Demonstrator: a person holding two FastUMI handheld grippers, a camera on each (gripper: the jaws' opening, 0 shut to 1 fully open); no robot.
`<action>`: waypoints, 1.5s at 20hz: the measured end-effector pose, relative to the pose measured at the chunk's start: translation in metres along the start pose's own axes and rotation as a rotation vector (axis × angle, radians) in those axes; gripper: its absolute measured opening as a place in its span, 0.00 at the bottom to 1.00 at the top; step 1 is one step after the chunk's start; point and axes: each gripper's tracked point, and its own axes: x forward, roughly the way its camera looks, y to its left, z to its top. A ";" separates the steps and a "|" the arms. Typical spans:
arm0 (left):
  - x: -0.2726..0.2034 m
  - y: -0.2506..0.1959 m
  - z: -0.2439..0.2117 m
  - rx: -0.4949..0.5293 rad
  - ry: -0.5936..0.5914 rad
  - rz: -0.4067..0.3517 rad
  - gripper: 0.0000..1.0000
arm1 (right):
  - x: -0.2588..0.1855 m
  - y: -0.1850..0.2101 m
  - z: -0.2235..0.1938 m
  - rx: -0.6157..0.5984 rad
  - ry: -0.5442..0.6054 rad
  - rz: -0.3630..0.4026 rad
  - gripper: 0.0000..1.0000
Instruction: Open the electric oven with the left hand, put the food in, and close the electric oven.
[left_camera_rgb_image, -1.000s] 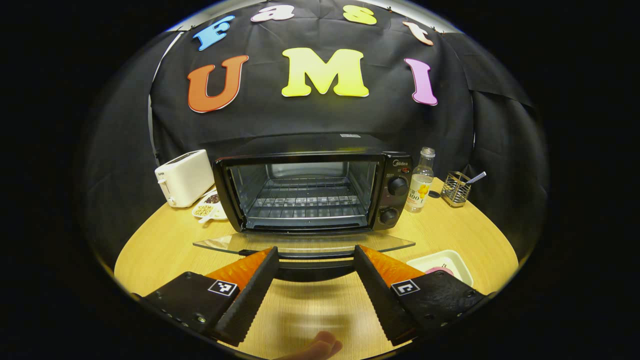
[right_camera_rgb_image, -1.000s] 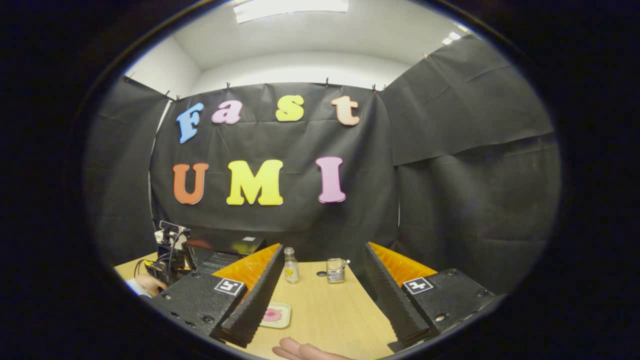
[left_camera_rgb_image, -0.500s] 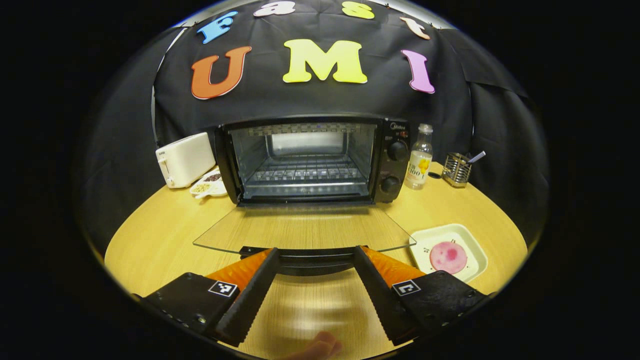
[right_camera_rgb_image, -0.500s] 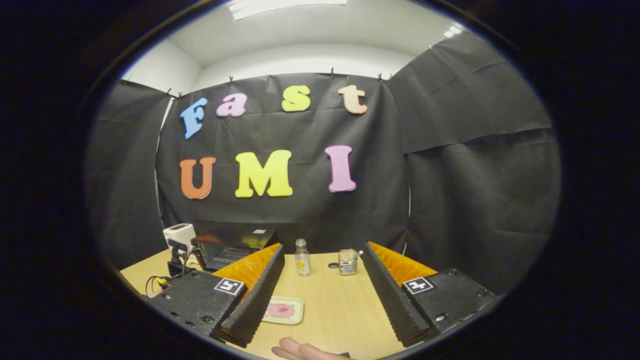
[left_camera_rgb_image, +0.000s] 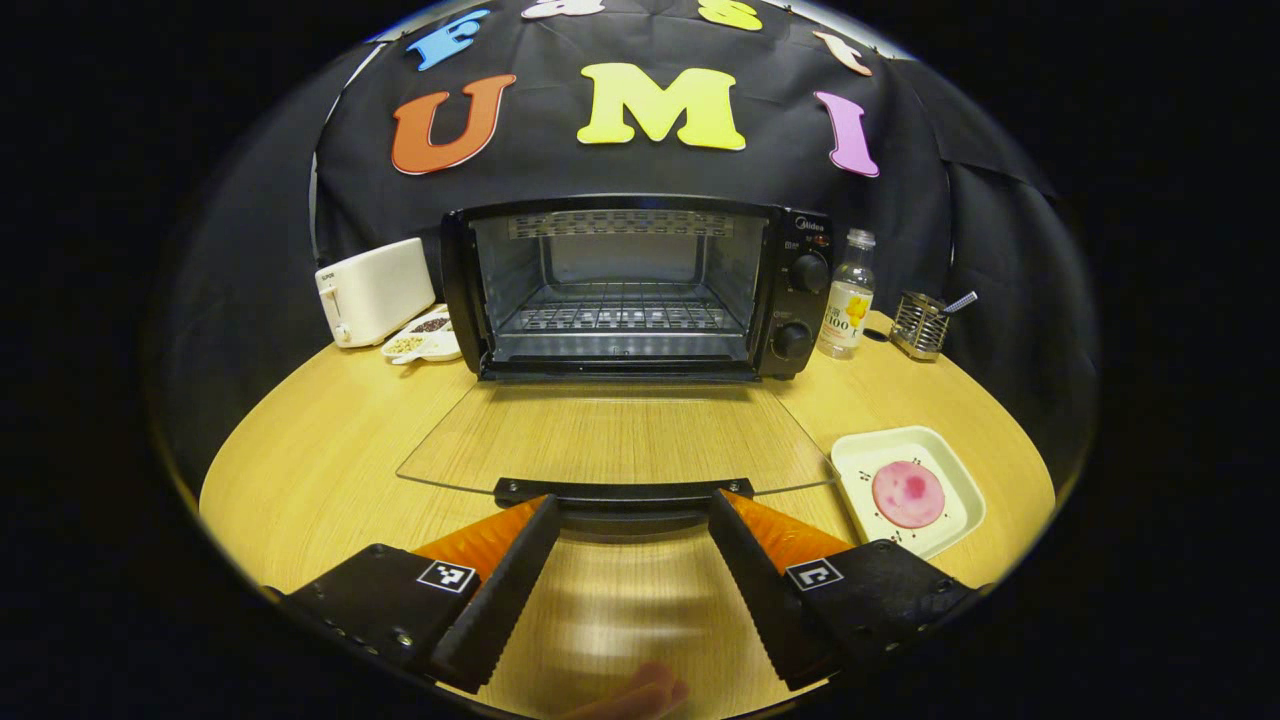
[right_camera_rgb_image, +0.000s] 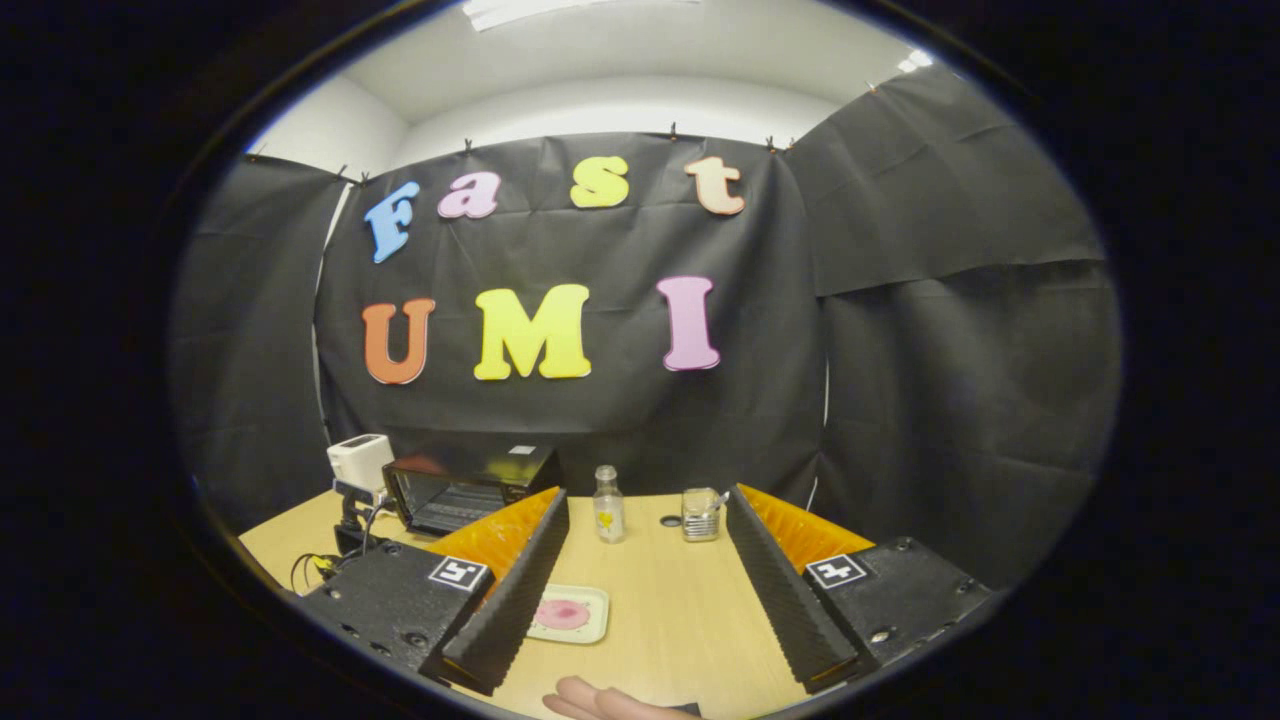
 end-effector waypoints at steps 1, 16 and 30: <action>-0.009 0.002 0.007 -0.006 -0.018 -0.003 0.96 | 0.004 0.003 -0.003 -0.005 0.018 0.014 1.00; -0.232 0.034 0.111 -0.002 -0.409 0.025 0.96 | 0.061 0.047 -0.127 -0.062 0.309 0.085 1.00; -0.347 0.083 0.111 0.066 -0.606 0.209 0.95 | 0.173 0.057 -0.239 0.057 0.513 0.154 0.99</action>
